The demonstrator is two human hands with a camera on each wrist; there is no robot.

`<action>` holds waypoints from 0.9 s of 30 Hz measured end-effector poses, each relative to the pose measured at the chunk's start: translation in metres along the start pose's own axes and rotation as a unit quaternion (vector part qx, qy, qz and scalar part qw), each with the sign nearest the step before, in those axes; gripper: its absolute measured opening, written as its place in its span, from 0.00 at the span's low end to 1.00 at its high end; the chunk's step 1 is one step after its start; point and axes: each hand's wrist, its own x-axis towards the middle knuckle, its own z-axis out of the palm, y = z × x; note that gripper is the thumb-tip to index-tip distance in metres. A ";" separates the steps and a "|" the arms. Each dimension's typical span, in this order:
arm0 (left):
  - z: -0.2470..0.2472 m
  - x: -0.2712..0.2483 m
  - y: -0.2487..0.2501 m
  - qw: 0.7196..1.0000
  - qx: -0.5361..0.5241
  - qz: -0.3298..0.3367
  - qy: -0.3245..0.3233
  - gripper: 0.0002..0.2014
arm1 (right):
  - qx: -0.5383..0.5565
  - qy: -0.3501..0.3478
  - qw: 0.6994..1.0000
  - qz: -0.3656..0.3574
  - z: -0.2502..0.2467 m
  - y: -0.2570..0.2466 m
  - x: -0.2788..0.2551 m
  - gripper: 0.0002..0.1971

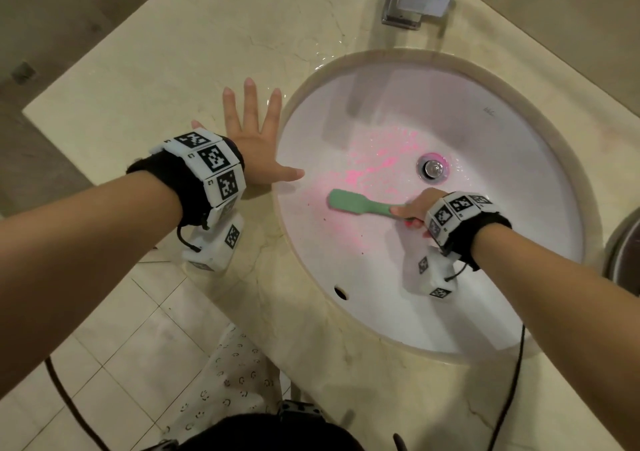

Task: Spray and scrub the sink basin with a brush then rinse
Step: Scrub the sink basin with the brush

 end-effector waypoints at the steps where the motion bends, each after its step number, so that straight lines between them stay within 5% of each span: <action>1: 0.000 0.000 0.000 1.000 0.002 -0.001 -0.001 0.57 | 0.016 -0.003 1.000 -0.010 0.005 -0.007 0.001 0.20; 5: -0.002 -0.001 0.000 1.000 0.002 -0.002 -0.005 0.57 | 0.078 -0.136 0.988 -0.014 0.018 -0.028 -0.007 0.20; 8: -0.001 -0.001 0.000 1.000 -0.001 -0.001 -0.005 0.57 | -0.005 -0.198 0.980 -0.017 0.016 -0.009 -0.015 0.17; 13: -0.002 -0.001 0.000 1.000 0.000 0.000 -0.009 0.58 | -0.186 -0.043 0.982 -0.001 -0.011 0.039 -0.030 0.20; 19: -0.002 -0.001 0.000 1.000 0.002 -0.001 -0.010 0.58 | 0.012 0.071 0.997 0.028 -0.014 0.035 -0.012 0.20; 21: -0.002 -0.002 0.000 1.000 0.004 -0.002 -0.008 0.58 | 0.048 0.037 0.998 0.008 -0.004 0.018 -0.013 0.19; 24: -0.002 -0.002 0.001 1.000 0.006 -0.003 -0.006 0.58 | 0.059 -0.117 0.991 0.019 0.014 0.005 -0.018 0.19; 27: -0.002 -0.002 0.001 1.000 0.004 -0.002 -0.008 0.58 | -0.045 -0.195 0.979 0.025 0.017 0.020 -0.026 0.18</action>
